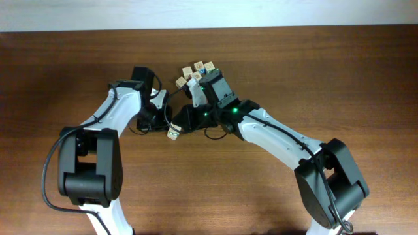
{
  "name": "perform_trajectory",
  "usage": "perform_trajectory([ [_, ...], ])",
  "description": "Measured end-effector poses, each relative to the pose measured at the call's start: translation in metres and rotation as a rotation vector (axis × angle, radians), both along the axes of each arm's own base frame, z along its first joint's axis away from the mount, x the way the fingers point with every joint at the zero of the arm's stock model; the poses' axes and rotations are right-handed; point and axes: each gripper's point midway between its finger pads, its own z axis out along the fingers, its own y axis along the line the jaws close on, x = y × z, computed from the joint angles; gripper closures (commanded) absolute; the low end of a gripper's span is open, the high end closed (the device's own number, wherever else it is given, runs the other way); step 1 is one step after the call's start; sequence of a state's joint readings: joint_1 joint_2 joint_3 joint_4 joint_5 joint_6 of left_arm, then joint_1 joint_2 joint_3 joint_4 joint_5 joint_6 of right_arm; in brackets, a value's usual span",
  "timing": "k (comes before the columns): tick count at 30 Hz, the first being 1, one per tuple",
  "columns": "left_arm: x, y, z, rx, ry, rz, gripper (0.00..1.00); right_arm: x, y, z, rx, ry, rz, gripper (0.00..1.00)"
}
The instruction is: Rotate 4 blocks
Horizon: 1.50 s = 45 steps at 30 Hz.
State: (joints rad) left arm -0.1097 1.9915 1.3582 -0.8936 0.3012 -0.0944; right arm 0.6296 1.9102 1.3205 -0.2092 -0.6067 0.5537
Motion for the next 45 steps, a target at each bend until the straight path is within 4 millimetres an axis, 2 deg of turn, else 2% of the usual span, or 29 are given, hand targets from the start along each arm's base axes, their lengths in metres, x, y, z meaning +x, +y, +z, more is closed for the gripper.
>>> perform_trajectory([
  [4, 0.009, 0.042, 0.001, -0.014, 0.002, 0.128, 1.0, 0.002, 0.005, 0.0, -0.019, -0.038, -0.017, 0.96],
  [6, 0.012, 0.051, 0.001, -0.015, -0.005, 0.158, 1.0, 0.005, 0.006, 0.0, -0.016, -0.047, -0.023, 0.96],
  [12, 0.014, 0.055, 0.001, -0.01, -0.011, 0.17, 1.0, 0.013, 0.012, 0.001, 0.001, -0.077, -0.048, 0.96],
  [15, 0.014, 0.055, 0.001, -0.008, -0.011, 0.17, 1.0, 0.011, 0.018, 0.001, 0.007, -0.088, -0.041, 0.95],
  [17, 0.014, 0.055, 0.001, -0.007, -0.011, 0.17, 1.0, 0.008, 0.021, 0.0, 0.004, -0.089, -0.037, 0.88],
  [19, 0.014, 0.055, 0.001, -0.007, -0.011, 0.17, 1.0, 0.008, 0.022, 0.002, 0.008, -0.092, -0.038, 0.77],
  [21, 0.014, 0.055, 0.001, -0.007, -0.011, 0.17, 1.0, 0.007, 0.025, 0.005, 0.018, -0.092, -0.032, 0.74],
  [35, 0.014, 0.055, 0.001, -0.007, -0.011, 0.17, 1.0, 0.007, 0.028, 0.014, 0.015, -0.09, -0.019, 0.67],
  [38, 0.014, 0.055, 0.001, -0.007, -0.01, 0.17, 1.0, 0.01, 0.031, 0.022, 0.028, -0.104, -0.018, 0.67],
  [42, 0.013, 0.055, 0.001, -0.007, -0.009, 0.17, 1.0, 0.013, 0.037, 0.04, 0.06, -0.133, 0.0, 0.59],
  [43, 0.013, 0.055, 0.0, -0.007, -0.007, 0.17, 1.0, 0.013, 0.036, 0.043, 0.06, -0.149, 0.009, 0.54],
  [45, 0.005, 0.055, 0.001, -0.006, 0.026, 0.17, 1.0, 0.007, 0.031, 0.051, 0.041, -0.187, 0.04, 0.51],
])
